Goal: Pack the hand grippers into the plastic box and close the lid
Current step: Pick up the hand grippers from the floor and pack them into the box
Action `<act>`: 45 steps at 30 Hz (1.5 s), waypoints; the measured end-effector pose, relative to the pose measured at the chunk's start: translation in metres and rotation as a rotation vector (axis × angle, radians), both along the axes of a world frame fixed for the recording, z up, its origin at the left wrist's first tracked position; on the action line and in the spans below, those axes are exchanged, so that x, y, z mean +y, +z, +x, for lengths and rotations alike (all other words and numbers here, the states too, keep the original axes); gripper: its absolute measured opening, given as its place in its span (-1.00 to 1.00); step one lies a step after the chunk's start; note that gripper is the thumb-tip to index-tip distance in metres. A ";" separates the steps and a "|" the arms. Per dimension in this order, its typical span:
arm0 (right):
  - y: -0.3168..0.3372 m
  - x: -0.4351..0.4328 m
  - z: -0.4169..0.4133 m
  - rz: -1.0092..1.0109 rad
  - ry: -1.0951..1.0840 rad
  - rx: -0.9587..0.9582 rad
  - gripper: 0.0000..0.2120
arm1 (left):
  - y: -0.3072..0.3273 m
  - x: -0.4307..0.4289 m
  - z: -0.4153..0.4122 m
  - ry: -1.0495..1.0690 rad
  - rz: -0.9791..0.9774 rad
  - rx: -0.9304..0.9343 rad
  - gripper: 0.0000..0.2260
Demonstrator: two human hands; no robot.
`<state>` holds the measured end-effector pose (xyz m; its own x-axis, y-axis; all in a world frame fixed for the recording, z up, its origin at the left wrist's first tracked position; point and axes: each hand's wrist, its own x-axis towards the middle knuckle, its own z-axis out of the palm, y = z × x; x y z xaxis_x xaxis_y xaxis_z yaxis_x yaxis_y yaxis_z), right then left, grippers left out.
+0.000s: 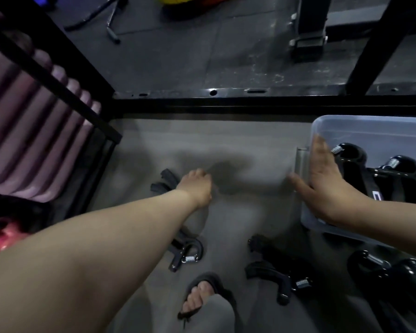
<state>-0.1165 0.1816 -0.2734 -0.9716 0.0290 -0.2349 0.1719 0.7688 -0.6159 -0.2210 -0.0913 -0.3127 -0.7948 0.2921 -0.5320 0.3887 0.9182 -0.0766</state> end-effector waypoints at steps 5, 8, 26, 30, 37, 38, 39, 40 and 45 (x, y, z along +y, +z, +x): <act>-0.003 0.001 0.003 -0.010 -0.003 0.026 -0.16 | -0.005 -0.028 -0.005 0.163 -0.186 -0.152 -0.59; -0.005 0.002 0.004 -0.023 -0.005 0.048 -0.16 | -0.008 -0.038 -0.002 0.119 -0.229 -0.167 -0.57; -0.002 0.001 0.005 -0.077 -0.003 0.043 -0.15 | -0.004 -0.035 -0.003 0.046 -0.297 0.018 -0.46; 0.000 0.001 0.005 -0.073 0.007 0.035 -0.15 | 0.001 -0.023 -0.011 0.252 -0.052 0.028 -0.47; 0.003 -0.001 0.005 -0.064 -0.001 0.028 -0.16 | 0.005 0.007 -0.011 0.267 0.171 0.178 -0.55; 0.004 -0.001 0.005 -0.062 -0.002 0.030 -0.16 | 0.007 0.015 -0.010 0.299 0.238 0.188 -0.57; 0.004 -0.001 0.006 -0.061 -0.003 0.031 -0.16 | 0.010 0.025 -0.009 0.350 0.321 0.184 -0.59; 0.005 0.000 0.006 -0.059 -0.002 0.030 -0.16 | 0.012 0.034 -0.008 0.421 0.415 0.163 -0.61; 0.012 0.003 0.005 -0.019 0.019 -0.003 -0.14 | 0.034 0.078 -0.006 0.843 1.038 0.001 -0.89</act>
